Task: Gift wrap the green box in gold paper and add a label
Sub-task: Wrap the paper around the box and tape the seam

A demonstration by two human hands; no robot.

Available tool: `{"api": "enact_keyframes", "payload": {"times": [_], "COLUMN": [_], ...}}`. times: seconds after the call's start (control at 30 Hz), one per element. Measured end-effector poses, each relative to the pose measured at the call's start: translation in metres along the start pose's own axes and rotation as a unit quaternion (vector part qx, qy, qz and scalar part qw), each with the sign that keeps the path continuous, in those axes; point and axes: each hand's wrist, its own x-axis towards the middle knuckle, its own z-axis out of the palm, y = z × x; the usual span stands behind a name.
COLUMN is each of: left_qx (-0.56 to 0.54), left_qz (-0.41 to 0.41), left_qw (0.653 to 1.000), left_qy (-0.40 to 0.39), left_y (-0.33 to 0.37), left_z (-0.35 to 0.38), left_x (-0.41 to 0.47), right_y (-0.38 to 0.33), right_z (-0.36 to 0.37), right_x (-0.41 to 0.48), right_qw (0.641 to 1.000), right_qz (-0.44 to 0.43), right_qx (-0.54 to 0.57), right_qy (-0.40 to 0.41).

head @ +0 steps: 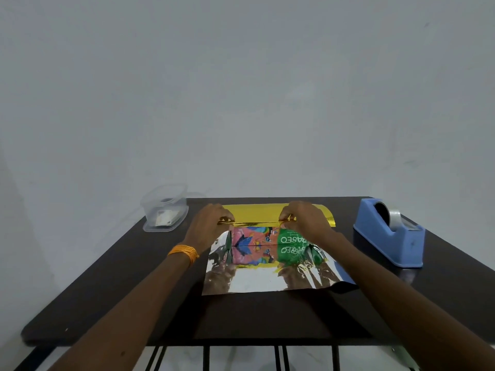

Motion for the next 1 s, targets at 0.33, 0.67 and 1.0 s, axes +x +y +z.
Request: {"api": "enact_keyframes", "payload": {"times": [0.33, 0.67, 1.0], "left_qx": [-0.068, 0.089, 0.067], "left_qz": [-0.059, 0.052, 0.026], "left_qw": [0.995, 0.993, 0.997], "left_qy": [0.048, -0.049, -0.012], "left_y": [0.012, 0.080, 0.083], "left_z": [-0.012, 0.054, 0.062], "left_x": [-0.003, 0.037, 0.037], "right_y": [-0.002, -0.007, -0.040], "right_z": [0.000, -0.001, 0.037], "right_x": [-0.002, -0.010, -0.059], "right_qw": [1.000, 0.998, 0.992], "right_qz": [0.006, -0.002, 0.059], "right_qx": [-0.005, -0.063, -0.106], "right_qy": [0.001, 0.024, -0.027]}}
